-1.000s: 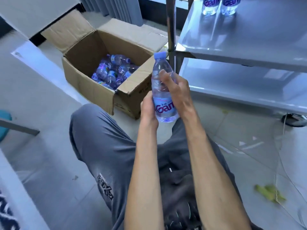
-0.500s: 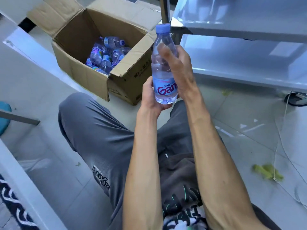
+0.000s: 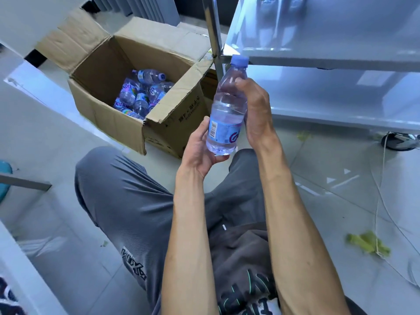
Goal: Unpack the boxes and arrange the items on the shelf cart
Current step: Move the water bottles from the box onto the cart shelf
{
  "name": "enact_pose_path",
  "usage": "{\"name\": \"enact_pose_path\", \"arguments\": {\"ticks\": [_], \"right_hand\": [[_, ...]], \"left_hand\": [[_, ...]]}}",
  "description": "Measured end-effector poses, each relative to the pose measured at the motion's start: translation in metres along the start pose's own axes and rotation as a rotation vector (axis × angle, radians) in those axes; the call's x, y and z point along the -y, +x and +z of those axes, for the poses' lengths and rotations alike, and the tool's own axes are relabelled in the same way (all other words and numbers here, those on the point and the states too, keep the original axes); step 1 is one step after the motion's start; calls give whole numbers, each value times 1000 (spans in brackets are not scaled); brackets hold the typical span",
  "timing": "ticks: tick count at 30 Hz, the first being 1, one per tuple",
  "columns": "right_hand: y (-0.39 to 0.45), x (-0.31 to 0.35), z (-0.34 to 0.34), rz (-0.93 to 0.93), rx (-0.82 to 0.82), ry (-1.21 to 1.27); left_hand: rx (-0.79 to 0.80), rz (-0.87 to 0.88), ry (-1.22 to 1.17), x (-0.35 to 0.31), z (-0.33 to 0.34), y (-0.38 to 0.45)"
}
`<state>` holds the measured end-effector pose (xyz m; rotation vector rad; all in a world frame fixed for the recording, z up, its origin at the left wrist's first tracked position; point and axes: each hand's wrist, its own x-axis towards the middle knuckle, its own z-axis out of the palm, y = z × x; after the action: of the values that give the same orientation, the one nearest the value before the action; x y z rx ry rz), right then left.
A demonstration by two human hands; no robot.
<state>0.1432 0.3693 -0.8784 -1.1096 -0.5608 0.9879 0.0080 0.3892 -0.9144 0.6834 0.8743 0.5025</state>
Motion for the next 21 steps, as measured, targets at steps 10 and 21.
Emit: {"name": "enact_pose_path", "arguments": {"ticks": [10, 21], "right_hand": [[-7, -4, 2, -53, -108, -304], [30, 16, -23, -97, -378, -457]], "left_hand": [[218, 37, -215, 30, -7, 0], [39, 39, -89, -4, 49, 53]]}}
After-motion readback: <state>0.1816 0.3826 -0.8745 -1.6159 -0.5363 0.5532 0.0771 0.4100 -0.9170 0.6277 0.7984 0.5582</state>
